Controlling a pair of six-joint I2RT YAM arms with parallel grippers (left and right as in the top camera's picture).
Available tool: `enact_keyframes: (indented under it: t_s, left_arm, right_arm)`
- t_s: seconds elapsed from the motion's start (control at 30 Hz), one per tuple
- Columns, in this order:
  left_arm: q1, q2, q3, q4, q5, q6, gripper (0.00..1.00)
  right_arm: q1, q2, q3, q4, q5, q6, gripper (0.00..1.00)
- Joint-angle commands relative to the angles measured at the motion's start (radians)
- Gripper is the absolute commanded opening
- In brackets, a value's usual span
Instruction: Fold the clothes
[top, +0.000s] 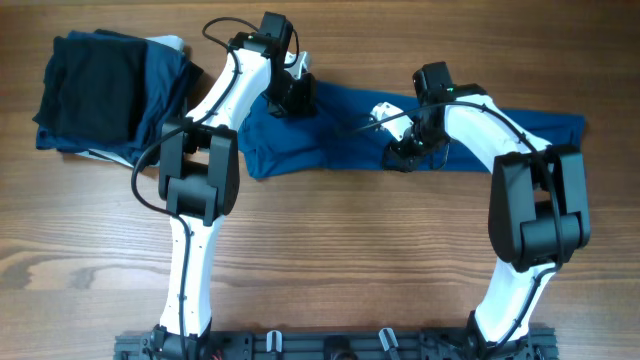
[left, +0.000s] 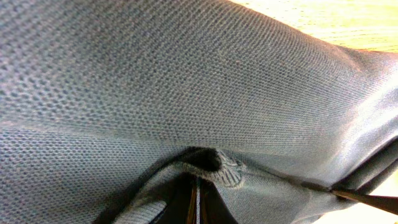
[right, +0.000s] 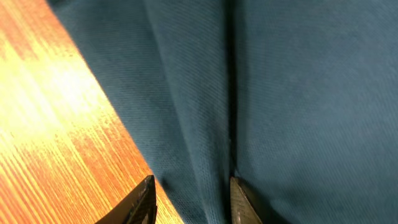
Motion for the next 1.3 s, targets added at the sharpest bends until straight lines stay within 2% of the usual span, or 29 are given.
enact_keyframes:
  t_s: [0.0, 0.2, 0.33, 0.63, 0.67, 0.8, 0.83, 0.93, 1.0, 1.17, 1.27]
  left_arm:
    - [0.003, 0.023, -0.002, -0.008, -0.071, 0.021, 0.04]
    - [0.027, 0.023, -0.002, -0.012, -0.071, 0.020, 0.04]
    - [0.058, 0.023, -0.002, -0.033, -0.071, 0.021, 0.04]
    - [0.062, 0.023, -0.002, -0.034, -0.071, 0.021, 0.04]
    - [0.062, 0.023, -0.002, -0.034, -0.071, 0.021, 0.04]
    - [0.062, 0.023, -0.002, -0.030, -0.071, 0.024, 0.04]
    - [0.061, 0.023, -0.002, -0.031, -0.071, 0.024, 0.04]
    - [0.061, 0.023, -0.002, -0.029, -0.071, 0.024, 0.04]
    - [0.061, 0.023, -0.002, -0.029, -0.071, 0.023, 0.04]
    - [0.061, 0.023, -0.002, -0.030, -0.071, 0.023, 0.04]
    - [0.061, 0.023, -0.002, -0.032, -0.071, 0.023, 0.04]
  right_arm:
    - [-0.013, -0.014, -0.009, -0.035, 0.168, 0.164, 0.39]
    - [-0.111, -0.014, -0.011, -0.098, 0.196, 0.382, 0.43]
    - [-0.161, -0.014, -0.012, -0.103, 0.193, 0.449, 0.45]
    - [-0.188, -0.014, -0.012, -0.212, 0.280, 0.708, 0.49]
    - [-0.188, -0.017, -0.010, -0.215, 0.259, 0.733, 0.46]
    - [-0.188, -0.119, 0.033, -0.204, 0.063, 0.677, 0.50]
    - [-0.188, -0.135, 0.048, -0.183, 0.064, 0.678, 0.50]
    - [-0.185, -0.131, 0.051, -0.030, 0.008, 0.675, 0.46]
    - [-0.171, -0.113, 0.051, 0.111, -0.030, 0.586, 0.47]
    - [-0.144, -0.022, 0.051, 0.136, -0.139, 0.188, 0.50]
    - [-0.144, 0.053, 0.051, 0.172, -0.151, 0.123, 0.50]
